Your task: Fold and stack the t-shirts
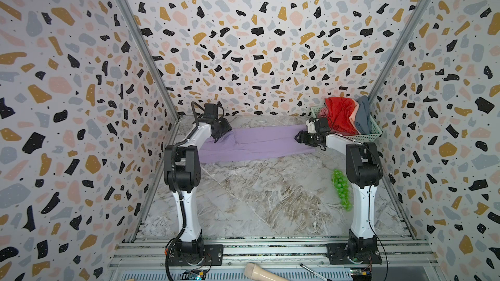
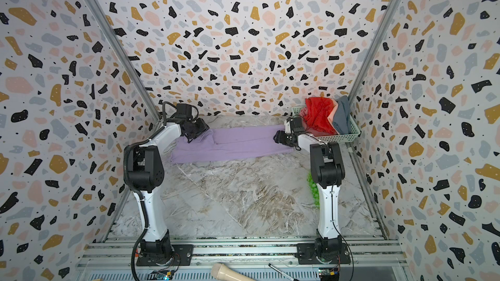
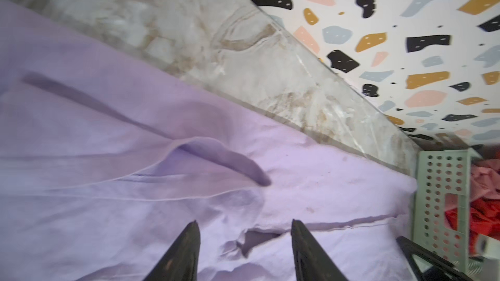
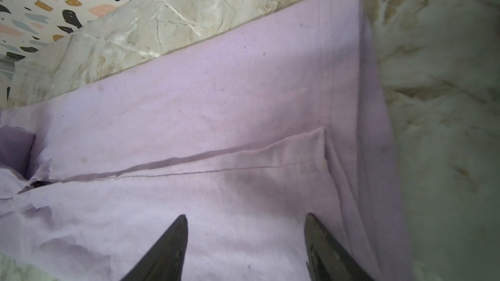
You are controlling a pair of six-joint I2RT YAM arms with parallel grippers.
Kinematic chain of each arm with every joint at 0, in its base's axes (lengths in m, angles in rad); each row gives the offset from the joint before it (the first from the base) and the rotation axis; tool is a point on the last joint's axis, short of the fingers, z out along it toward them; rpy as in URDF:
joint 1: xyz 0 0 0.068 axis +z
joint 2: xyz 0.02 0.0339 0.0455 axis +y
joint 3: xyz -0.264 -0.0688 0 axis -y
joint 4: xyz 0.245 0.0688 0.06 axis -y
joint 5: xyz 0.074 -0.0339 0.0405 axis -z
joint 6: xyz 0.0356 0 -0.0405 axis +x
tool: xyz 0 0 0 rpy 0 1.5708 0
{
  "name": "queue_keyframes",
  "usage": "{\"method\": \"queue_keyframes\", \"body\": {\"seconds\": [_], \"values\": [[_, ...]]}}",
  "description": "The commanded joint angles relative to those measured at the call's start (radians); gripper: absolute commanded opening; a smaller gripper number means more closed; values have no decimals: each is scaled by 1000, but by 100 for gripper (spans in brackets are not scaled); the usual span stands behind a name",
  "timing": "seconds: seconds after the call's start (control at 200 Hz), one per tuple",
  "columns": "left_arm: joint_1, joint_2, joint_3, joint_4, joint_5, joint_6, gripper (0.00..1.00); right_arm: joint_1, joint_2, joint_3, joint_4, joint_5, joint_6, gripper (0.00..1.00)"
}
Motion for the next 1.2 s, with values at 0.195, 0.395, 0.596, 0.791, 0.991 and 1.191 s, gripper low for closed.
{"method": "queue_keyframes", "body": {"seconds": [0.195, 0.395, 0.596, 0.791, 0.991, 1.191], "values": [[19, 4, 26, -124, -201, 28, 56, -5, -53, 59, -37, -11, -18, 68], [87, 5, -136, 50, -80, -112, 56, 0, -66, 41, -44, -67, -48, 69], [135, 31, -189, 201, -11, -197, 55, 2, -51, 2, -50, -67, -71, 69], [148, 89, -146, 230, 21, -218, 55, 1, -36, -15, -67, -42, -85, 69], [153, 121, -99, 267, 41, -257, 54, 0, -19, -12, -107, 2, -112, 69], [156, 180, 0, 270, 94, -310, 53, -1, -11, -4, -135, 38, -136, 69]]}}
